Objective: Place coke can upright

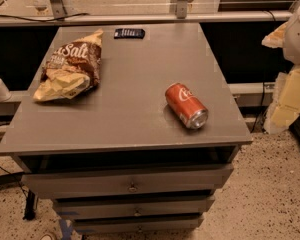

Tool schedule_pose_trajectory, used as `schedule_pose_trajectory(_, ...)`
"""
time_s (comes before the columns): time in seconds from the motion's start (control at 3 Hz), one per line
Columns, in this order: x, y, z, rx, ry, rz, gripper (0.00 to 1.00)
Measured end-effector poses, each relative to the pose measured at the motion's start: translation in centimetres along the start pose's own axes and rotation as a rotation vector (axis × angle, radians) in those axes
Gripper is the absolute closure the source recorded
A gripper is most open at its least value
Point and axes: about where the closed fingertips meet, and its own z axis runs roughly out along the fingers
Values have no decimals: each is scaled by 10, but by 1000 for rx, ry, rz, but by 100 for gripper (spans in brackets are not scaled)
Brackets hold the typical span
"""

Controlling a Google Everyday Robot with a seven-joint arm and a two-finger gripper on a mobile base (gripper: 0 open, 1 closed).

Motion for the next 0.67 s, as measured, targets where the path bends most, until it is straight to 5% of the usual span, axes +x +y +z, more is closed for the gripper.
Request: schedule_pose_trajectory(0.67, -2, -11, -2, 25, -18, 38, 0)
